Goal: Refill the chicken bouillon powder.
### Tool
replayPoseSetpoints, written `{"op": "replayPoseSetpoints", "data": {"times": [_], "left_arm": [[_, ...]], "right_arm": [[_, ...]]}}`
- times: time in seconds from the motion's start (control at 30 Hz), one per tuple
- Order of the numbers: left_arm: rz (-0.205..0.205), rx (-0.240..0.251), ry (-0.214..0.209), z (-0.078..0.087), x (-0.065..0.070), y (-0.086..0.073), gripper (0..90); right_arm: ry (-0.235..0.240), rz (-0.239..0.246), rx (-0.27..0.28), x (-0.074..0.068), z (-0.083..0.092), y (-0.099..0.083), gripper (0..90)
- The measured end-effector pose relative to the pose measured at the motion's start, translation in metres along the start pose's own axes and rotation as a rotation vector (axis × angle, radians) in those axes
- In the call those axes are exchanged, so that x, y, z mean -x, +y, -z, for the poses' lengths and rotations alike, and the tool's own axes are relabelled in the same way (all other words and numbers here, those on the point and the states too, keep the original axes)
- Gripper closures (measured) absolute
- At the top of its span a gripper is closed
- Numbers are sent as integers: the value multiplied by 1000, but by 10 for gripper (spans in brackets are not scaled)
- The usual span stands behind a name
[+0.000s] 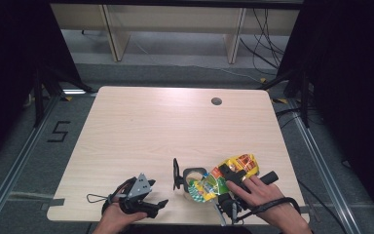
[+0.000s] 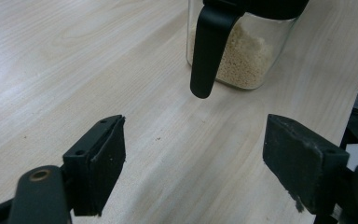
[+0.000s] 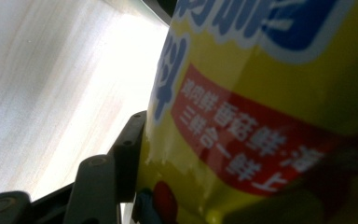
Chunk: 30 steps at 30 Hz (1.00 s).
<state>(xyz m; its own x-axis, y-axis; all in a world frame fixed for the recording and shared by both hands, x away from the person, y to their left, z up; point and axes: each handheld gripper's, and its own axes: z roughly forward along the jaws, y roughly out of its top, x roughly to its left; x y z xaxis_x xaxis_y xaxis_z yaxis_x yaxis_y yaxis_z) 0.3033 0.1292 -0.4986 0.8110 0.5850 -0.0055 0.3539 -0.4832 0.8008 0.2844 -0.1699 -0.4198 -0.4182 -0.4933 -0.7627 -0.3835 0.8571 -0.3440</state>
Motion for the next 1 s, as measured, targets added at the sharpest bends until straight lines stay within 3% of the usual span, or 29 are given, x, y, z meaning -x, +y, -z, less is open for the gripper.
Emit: {"op": "replayPoseSetpoints", "data": {"times": [0.43,0.5,0.53,0.73,0.77,0.83,0.93,1.0], "left_arm": [[19,-12,4,0,2,0,208],[23,-2,-4,0,2,0,209],[23,-2,-4,0,2,0,208],[23,-11,0,1,2,0,209],[5,-14,6,1,1,0,209],[24,-1,0,0,2,0,209],[25,-9,-1,1,2,0,208],[15,-9,0,1,1,0,208]], "right_arm": [[9,-30,13,-1,0,-4,453],[7,-77,3,-4,0,-4,453],[4,-18,16,0,0,-4,453],[12,-30,11,-1,0,-4,453],[9,-28,15,0,0,-4,453],[12,-20,11,0,0,-5,454],[6,-8,18,1,-1,-6,454],[7,-27,7,0,0,-8,454]]}}
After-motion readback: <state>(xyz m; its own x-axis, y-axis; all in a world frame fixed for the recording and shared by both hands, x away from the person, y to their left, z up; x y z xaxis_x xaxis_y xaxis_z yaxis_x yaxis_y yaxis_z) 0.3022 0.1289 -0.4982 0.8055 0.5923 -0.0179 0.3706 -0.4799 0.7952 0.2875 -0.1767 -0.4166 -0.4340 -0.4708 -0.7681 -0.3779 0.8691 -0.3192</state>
